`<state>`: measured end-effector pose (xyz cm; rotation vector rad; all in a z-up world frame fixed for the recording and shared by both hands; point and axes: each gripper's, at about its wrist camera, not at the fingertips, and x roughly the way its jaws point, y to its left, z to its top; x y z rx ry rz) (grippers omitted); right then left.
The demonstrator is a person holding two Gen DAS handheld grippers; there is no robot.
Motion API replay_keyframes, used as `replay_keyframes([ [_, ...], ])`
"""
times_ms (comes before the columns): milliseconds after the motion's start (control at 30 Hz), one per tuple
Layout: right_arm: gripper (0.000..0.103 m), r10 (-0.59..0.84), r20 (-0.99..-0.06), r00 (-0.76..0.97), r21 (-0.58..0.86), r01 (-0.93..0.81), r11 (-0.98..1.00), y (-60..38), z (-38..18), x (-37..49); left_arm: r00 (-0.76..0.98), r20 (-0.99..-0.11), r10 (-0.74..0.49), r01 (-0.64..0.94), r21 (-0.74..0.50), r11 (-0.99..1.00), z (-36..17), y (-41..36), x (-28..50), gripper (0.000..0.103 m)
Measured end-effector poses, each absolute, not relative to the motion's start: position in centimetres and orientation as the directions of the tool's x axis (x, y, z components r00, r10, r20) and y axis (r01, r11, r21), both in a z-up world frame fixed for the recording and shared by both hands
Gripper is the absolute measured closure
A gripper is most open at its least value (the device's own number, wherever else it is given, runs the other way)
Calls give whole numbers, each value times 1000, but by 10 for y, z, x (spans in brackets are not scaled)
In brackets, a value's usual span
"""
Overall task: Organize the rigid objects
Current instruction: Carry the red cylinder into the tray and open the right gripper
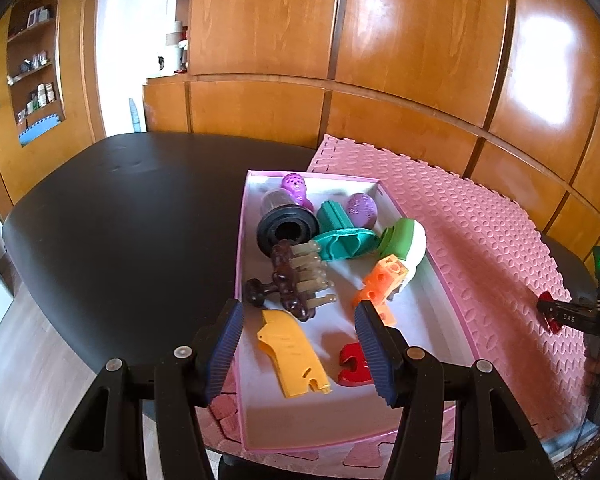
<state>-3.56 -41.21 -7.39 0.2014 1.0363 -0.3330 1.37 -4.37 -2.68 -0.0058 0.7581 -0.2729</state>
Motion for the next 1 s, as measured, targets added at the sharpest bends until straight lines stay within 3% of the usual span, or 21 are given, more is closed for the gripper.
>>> replay_keyframes([
  [300,79,-73,-876,476,113,350,930,-389,-68,-42,692,-684,-232,210,-116,971,-31,-32,15,44],
  [1000,80,260,-728,634,302,-43,952,-246,22,-25,701,-679,-219,165,-144,976,-32,-14,18,44],
])
